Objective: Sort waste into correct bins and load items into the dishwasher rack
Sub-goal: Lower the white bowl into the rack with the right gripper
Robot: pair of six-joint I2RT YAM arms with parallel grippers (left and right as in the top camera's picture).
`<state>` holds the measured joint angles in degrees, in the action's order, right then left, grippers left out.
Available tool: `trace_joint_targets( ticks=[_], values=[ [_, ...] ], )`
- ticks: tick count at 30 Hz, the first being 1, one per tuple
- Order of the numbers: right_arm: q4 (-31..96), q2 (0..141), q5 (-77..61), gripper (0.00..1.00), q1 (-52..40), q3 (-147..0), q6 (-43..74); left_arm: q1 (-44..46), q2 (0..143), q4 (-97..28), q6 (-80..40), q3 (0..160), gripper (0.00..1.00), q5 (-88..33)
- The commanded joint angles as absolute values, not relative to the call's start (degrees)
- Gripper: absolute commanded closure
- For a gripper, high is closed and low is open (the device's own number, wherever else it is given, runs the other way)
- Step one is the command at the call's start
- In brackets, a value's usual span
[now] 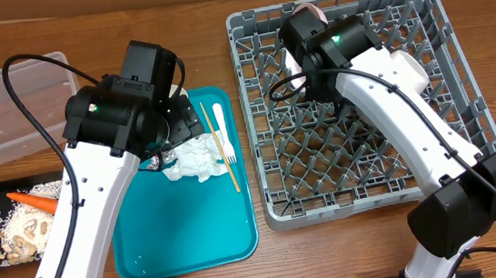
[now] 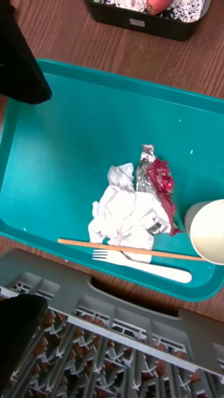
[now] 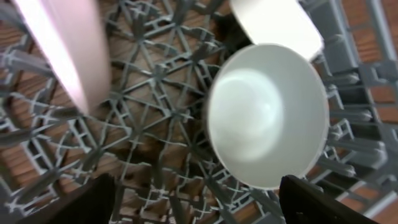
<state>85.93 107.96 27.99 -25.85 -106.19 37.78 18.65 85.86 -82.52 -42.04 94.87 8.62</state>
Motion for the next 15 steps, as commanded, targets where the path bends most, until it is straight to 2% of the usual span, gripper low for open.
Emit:
trace_joint_targets(
  ticks=[1,6,8,10,11,15],
  values=[
    [83.94,107.83,25.39,0.12,-23.11,-104.57,33.82,18.28,86.24,-82.96,-42.17,94.94,0.0,9.02],
    [79.99,107.83,23.03,0.14,-18.52,-100.31,32.42,18.28,86.24,-82.98,-42.19,94.94,0.0,9.02],
    [78.39,107.83,20.29,0.21,-16.62,-98.8,30.76,18.28,86.24,-82.83,-42.22,94.94,0.0,9.02],
    [76.95,107.85,17.43,0.38,-14.66,-97.71,29.74,18.28,86.24,-82.52,-42.19,94.94,0.0,9.02],
    [76.6,107.85,16.45,0.41,-14.17,-97.67,29.47,18.28,86.24,-82.46,-42.22,94.94,0.0,9.02],
    [75.16,107.85,13.26,0.41,-13.96,-97.67,25.52,18.28,86.24,-82.43,-42.22,94.94,0.0,9.02]
  ],
)
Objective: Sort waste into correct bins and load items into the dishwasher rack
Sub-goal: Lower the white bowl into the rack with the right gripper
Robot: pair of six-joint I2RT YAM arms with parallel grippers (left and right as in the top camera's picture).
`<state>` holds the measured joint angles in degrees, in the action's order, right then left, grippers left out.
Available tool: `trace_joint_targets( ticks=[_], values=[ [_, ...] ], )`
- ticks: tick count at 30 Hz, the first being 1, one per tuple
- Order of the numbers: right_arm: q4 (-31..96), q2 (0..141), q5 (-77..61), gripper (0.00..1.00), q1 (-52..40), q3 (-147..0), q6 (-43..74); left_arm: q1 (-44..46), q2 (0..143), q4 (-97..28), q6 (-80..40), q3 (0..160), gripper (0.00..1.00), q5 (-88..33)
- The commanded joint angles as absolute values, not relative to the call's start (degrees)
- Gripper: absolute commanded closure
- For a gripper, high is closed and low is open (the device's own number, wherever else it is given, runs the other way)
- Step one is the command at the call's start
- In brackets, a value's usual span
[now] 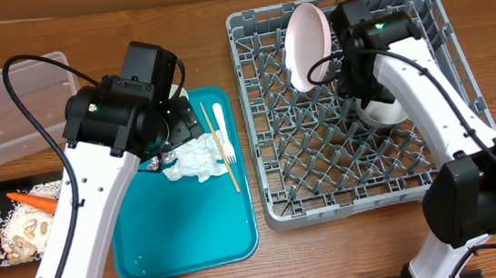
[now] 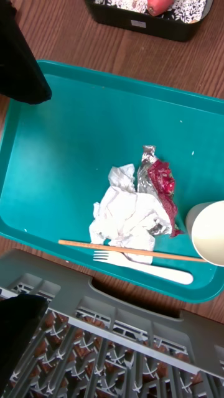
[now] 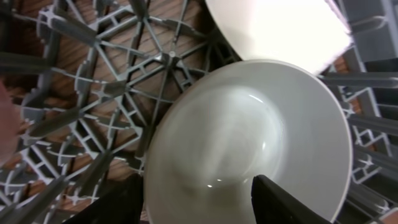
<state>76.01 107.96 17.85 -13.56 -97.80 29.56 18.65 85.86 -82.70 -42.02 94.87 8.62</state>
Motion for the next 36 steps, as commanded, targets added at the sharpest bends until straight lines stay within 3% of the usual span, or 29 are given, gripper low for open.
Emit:
trace_joint_targets(
  ticks=[1,11,14,22,30,36],
  values=[
    [74.91,107.87,12.32,0.41,-13.96,-97.67,24.69,18.28,86.24,-82.43,-42.22,94.94,0.0,9.02],
    [74.76,110.37,8.69,0.43,-13.93,-97.67,23.97,18.28,86.24,-82.5,-42.22,94.94,0.0,8.99],
    [74.43,111.46,8.73,0.62,-13.96,-97.67,23.97,18.28,86.24,-82.5,-42.19,94.94,0.0,9.02],
    [75.61,111.5,8.93,0.96,-13.96,-99.96,23.97,18.28,86.24,-82.46,-42.22,94.94,0.0,9.23],
    [81.28,110.39,5.1,0.96,-13.85,-106.32,23.73,18.28,86.24,-82.43,-42.22,94.94,0.0,9.21],
    [80.23,107.48,-14.37,0.96,-13.61,-109.03,14.57,18.28,86.24,-82.48,-42.22,94.94,0.0,9.21]
  ],
)
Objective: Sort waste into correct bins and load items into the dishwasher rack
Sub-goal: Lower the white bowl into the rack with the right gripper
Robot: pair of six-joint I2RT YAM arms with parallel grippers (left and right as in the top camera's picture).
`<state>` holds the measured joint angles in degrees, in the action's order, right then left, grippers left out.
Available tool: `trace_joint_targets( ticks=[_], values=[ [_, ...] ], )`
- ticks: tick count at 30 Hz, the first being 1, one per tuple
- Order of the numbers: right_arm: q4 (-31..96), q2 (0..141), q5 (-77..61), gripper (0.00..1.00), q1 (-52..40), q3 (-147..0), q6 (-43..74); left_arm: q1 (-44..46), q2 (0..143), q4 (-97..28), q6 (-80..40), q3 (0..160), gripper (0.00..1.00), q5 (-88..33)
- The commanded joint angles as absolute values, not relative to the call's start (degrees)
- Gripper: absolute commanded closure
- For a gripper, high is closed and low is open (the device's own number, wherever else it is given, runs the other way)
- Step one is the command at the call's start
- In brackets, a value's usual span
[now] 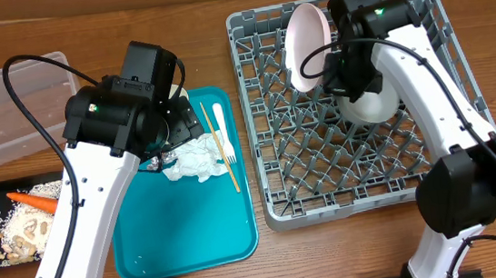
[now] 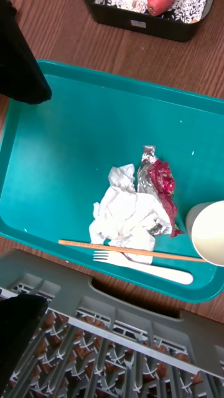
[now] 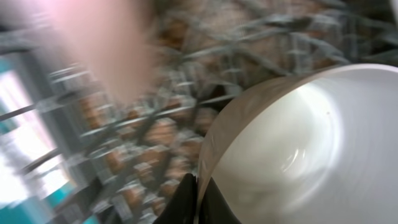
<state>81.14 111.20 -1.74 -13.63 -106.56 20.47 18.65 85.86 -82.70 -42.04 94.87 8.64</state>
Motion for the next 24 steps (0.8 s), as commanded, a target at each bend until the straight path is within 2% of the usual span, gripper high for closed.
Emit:
trace_joint_targets(
  ticks=[1,6,10,24],
  values=[
    [79.44,107.35,-20.29,0.96,-13.23,-109.03,11.94,18.28,86.24,-82.5,-42.22,94.94,0.0,9.21],
    [77.82,107.42,-40.8,0.96,-10.72,-107.92,4.8,18.28,86.24,-82.74,-42.19,94.94,0.0,9.21],
    [77.69,107.44,-50.68,0.96,-8.78,-107.18,1.13,18.28,86.24,-82.72,-42.19,94.94,0.0,9.19],
    [79.57,107.48,-52.82,0.96,-8.08,-101.01,0.82,18.28,86.24,-82.67,-42.24,94.94,0.0,9.13]
  ],
)
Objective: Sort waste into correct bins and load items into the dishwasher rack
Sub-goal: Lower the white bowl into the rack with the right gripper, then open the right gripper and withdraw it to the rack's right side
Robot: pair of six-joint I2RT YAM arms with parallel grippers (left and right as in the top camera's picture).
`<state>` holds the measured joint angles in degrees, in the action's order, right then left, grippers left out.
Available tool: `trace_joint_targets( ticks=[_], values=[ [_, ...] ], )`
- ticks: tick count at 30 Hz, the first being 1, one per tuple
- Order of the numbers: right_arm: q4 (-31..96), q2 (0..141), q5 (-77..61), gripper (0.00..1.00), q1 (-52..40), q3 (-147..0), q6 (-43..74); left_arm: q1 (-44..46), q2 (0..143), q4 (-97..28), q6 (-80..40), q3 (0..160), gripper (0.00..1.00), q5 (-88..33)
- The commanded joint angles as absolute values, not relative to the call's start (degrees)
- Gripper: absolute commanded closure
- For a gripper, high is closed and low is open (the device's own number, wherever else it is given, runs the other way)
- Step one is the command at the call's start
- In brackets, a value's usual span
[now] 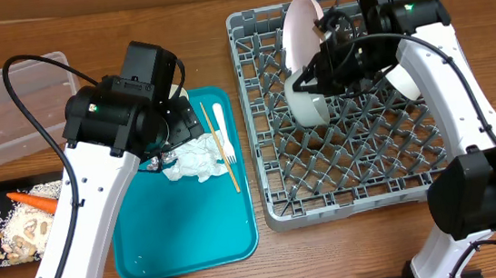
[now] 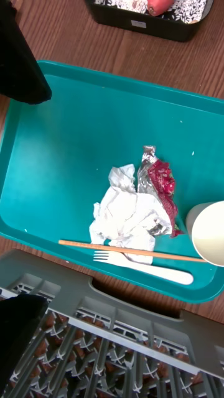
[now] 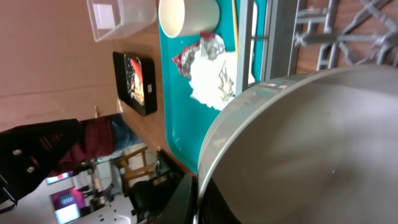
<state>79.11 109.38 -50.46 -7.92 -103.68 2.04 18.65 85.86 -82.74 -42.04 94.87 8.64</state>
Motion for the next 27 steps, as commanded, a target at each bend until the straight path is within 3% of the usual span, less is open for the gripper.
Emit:
trace_joint_targets(
  ticks=[1,8,22,27],
  values=[
    [79.33,107.48,-52.86,0.96,-8.08,-99.94,0.4,18.28,86.24,-82.7,-42.24,94.94,0.0,9.13],
    [71.33,107.48,-55.22,0.96,-7.77,-91.0,0.19,18.28,86.24,-82.7,-42.24,94.94,0.0,8.97],
    [70.59,107.48,-57.65,0.96,-2.57,-91.09,2.59,18.28,86.24,-82.7,-42.24,94.94,0.0,8.97],
    [71.22,107.48,-52.38,0.81,0.32,-91.07,2.59,18.28,86.24,-82.63,-42.26,94.94,0.0,8.97]
  ],
)
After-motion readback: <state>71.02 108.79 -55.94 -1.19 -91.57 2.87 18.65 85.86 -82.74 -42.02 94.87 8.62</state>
